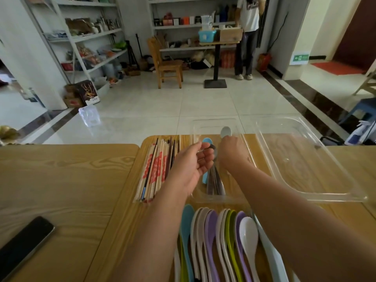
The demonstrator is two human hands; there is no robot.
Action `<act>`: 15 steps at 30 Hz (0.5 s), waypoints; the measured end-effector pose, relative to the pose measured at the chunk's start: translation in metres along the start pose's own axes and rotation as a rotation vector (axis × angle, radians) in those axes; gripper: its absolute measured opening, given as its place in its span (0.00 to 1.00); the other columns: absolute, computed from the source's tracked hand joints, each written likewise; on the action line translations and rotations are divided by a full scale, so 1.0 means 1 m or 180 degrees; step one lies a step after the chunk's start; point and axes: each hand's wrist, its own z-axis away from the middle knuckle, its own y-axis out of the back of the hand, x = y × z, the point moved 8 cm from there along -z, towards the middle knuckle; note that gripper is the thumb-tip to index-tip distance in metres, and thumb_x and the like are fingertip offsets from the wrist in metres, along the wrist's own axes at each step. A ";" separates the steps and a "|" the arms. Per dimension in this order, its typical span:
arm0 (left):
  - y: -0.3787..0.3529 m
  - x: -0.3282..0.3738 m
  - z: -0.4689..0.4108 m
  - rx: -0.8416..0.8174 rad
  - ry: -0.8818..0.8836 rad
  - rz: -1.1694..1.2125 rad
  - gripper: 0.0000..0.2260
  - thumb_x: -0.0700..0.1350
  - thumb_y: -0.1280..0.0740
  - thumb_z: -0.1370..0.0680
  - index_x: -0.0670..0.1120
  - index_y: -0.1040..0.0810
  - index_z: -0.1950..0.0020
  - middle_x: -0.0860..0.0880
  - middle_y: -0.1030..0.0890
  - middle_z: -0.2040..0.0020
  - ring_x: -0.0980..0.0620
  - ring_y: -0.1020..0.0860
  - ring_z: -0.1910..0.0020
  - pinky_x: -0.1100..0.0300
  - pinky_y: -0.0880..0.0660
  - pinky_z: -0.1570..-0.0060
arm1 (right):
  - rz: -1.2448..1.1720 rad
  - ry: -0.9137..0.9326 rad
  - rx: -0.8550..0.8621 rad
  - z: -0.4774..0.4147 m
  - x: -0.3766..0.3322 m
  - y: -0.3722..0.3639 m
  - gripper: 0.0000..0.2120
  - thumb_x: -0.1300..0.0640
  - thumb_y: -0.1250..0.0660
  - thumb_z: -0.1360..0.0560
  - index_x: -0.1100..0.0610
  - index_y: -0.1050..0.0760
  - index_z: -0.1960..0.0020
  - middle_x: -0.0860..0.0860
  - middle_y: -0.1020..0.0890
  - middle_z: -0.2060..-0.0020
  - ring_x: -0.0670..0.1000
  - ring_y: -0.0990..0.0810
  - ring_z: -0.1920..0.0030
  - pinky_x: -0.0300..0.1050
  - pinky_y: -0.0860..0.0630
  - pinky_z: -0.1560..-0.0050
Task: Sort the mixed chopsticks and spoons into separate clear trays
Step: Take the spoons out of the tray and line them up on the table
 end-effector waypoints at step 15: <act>-0.037 -0.059 0.110 -0.0332 0.0212 0.0835 0.11 0.46 0.39 0.17 0.41 0.21 0.47 0.43 0.18 0.57 0.49 0.20 0.59 0.57 0.23 0.56 | -0.1960 -0.0095 -0.0271 0.142 0.100 0.076 0.14 0.53 0.31 0.22 0.65 0.19 0.55 0.56 0.23 0.69 0.52 0.27 0.69 0.45 0.29 0.65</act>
